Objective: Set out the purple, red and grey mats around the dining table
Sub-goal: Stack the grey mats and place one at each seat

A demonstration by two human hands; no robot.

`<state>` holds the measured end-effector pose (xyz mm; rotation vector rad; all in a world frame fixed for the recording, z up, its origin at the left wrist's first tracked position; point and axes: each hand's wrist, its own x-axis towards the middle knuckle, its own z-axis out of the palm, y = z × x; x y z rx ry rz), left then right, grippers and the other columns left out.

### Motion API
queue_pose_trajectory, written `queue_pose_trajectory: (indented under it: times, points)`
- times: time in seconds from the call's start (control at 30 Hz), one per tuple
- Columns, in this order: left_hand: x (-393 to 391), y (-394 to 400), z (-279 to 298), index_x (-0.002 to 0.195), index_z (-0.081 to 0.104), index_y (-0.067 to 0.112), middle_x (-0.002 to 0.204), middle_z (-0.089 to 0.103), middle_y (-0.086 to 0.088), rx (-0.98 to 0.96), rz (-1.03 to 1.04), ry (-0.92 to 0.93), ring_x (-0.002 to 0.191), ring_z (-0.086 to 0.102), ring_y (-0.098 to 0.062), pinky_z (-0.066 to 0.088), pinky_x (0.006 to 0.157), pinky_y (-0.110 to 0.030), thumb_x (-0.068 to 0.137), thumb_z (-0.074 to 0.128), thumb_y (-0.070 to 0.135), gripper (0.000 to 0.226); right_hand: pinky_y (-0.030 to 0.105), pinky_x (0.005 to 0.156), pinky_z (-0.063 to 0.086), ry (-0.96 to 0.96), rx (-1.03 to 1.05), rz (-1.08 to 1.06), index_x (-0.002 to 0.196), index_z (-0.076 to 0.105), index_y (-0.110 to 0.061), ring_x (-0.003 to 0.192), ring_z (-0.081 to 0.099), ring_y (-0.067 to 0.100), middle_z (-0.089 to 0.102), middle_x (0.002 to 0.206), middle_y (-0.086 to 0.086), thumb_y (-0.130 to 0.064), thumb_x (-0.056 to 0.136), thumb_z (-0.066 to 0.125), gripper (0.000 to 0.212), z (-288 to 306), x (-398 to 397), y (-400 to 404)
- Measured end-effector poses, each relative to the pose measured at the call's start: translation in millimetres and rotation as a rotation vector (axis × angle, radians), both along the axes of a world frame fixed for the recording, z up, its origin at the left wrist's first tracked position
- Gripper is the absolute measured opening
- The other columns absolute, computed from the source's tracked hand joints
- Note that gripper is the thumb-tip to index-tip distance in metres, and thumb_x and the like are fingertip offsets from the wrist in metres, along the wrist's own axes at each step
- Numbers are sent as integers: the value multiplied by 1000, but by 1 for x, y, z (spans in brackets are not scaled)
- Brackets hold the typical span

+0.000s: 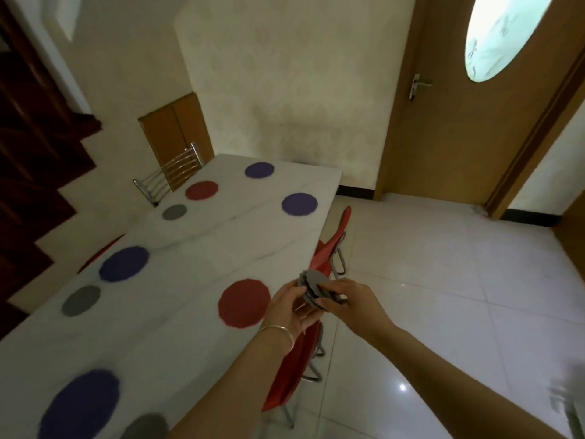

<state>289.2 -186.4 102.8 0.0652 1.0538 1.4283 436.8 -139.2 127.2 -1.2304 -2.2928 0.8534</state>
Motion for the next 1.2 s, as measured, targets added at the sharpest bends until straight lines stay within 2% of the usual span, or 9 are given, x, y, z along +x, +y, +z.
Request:
queue_pose_trajectory:
  times: [0.23, 0.43, 0.5, 0.67, 0.8, 0.9, 1.03, 1.13, 1.2]
  points:
    - [-29, 121, -32, 115, 62, 6, 104, 67, -22, -26, 46, -1, 86, 69, -33, 59, 62, -41, 88, 51, 3, 29, 39, 74, 55, -88, 13, 131, 101, 67, -17, 79, 63, 16, 68, 94, 5, -33, 86, 61, 23, -19, -33, 128]
    - [-76, 178, -22, 104, 65, 7, 84, 75, -16, 7, 165, 12, 75, 73, -28, 58, 58, -37, 88, 49, 2, 23, 28, 76, 54, -79, 14, 301, 107, 66, -26, 83, 63, 13, 67, 96, -3, -32, 85, 63, 23, -4, -86, 205]
    - [-94, 186, -21, 103, 64, 7, 85, 73, -17, -2, 245, 15, 78, 72, -30, 58, 58, -37, 88, 49, 2, 22, 27, 78, 53, -75, 14, 342, 108, 66, -23, 85, 63, 13, 67, 99, -2, -32, 85, 64, 24, -2, -111, 223]
    - [-131, 191, -26, 98, 65, 9, 80, 74, -15, -69, 460, 18, 76, 71, -29, 58, 54, -36, 88, 50, 2, 19, 40, 72, 55, -41, 44, 578, 98, 68, -15, 78, 65, 19, 70, 91, 8, -25, 86, 60, 17, -11, -165, 253]
    - [-144, 191, -34, 95, 67, 11, 76, 75, -12, -108, 630, 55, 72, 73, -25, 58, 56, -34, 87, 51, 3, 20, 35, 70, 55, 22, -29, 770, 96, 70, -18, 76, 65, 17, 70, 89, 6, -21, 87, 59, 15, -24, -198, 273]
    - [-136, 190, -36, 98, 67, 9, 79, 75, -13, -124, 794, 62, 74, 73, -24, 58, 57, -32, 90, 50, 5, 19, 32, 68, 52, 47, -31, 915, 96, 71, -15, 73, 63, 17, 70, 85, 7, -14, 87, 58, 15, -33, -219, 289]
    - [-111, 188, -36, 104, 64, 5, 88, 71, -18, -173, 1009, 30, 79, 70, -28, 59, 59, -35, 94, 50, 7, 17, 41, 67, 52, -29, -9, 1081, 94, 67, -10, 72, 62, 20, 68, 84, 8, -17, 89, 52, 17, -41, -232, 303]
    - [-98, 185, -39, 98, 64, 5, 76, 71, -15, -224, 1142, 10, 69, 69, -27, 58, 54, -34, 92, 53, 6, 13, 41, 66, 51, -56, -21, 1155, 94, 64, -5, 73, 60, 24, 67, 84, 11, -15, 91, 49, 18, -45, -236, 307]
    - [-91, 177, -42, 98, 64, 5, 72, 73, -14, -247, 1235, -27, 67, 70, -27, 58, 53, -35, 91, 54, 6, 12, 36, 60, 43, -86, 12, 1182, 86, 62, -5, 70, 58, 26, 63, 78, 11, -13, 92, 48, 17, -50, -239, 309]
